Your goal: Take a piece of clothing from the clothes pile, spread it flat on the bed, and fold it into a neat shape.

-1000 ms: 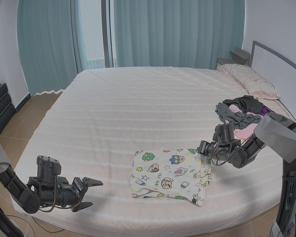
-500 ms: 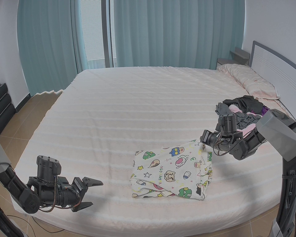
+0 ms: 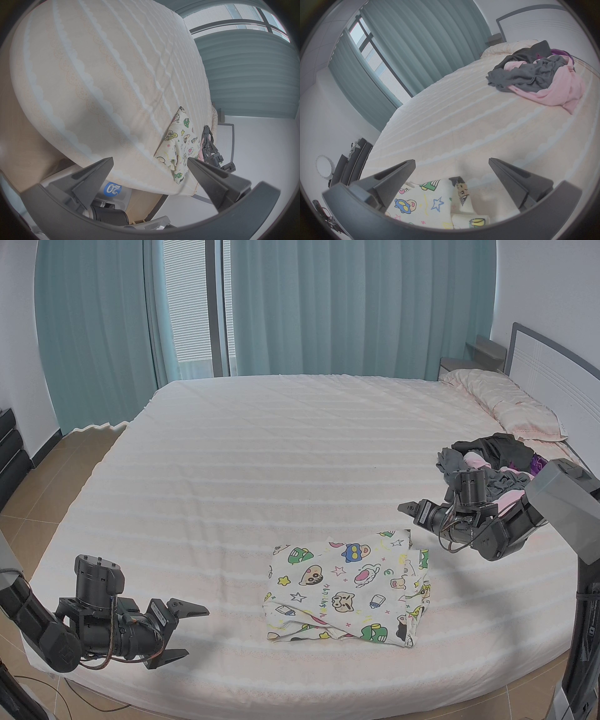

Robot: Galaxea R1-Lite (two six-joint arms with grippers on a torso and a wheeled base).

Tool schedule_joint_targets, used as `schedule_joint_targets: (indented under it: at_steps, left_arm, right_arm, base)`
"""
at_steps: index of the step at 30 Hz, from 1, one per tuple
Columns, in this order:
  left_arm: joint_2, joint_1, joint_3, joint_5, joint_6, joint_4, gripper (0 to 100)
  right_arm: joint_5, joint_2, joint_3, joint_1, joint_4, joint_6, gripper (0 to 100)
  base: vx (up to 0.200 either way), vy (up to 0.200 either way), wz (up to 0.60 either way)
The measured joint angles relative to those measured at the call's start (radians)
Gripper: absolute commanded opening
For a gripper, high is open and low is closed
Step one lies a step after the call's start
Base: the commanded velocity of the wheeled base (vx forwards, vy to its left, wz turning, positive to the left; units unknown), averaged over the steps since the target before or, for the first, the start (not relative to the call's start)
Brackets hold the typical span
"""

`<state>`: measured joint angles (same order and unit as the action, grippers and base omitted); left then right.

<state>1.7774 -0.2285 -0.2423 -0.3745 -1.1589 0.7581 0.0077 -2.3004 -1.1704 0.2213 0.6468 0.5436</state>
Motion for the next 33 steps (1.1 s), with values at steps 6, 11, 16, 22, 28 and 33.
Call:
schedule_joint_targets:
  at_steps: [6, 11, 16, 22, 28, 33]
  left_arm:
    - [0.000, 0.000, 0.000, 0.000, 0.000, 0.000, 100]
    - [0.000, 0.000, 0.000, 0.000, 0.000, 0.000, 100]
    - [0.000, 0.000, 0.001, 0.000, 0.000, 0.000, 100]
    - [0.000, 0.000, 0.001, 0.000, 0.000, 0.000, 100]
    - [0.000, -0.001, 0.001, 0.000, 0.000, 0.000, 100]
    - [0.000, 0.000, 0.001, 0.000, 0.000, 0.000, 100]
  right_arm:
    - [0.022, 0.090, 0.131, 0.013, 0.003, 0.021, 100]
    - [0.066, 0.169, 0.304, 0.061, 0.004, 0.030, 100]
    - [0.112, 0.230, 0.443, 0.126, 0.012, 0.037, 100]
    - [0.132, 0.263, 0.525, 0.191, 0.020, 0.053, 100]
    - [0.134, 0.272, 0.562, 0.232, 0.019, 0.054, 100]
    - [0.135, 0.298, 0.579, 0.240, 0.012, 0.053, 100]
  base:
    - [0.000, 0.000, 0.00]
    - [0.000, 0.000, 0.00]
    - [0.000, 0.000, 0.00]
    - [0.000, 0.000, 0.00]
    - [0.000, 0.000, 0.00]
    - [0.000, 0.000, 0.00]
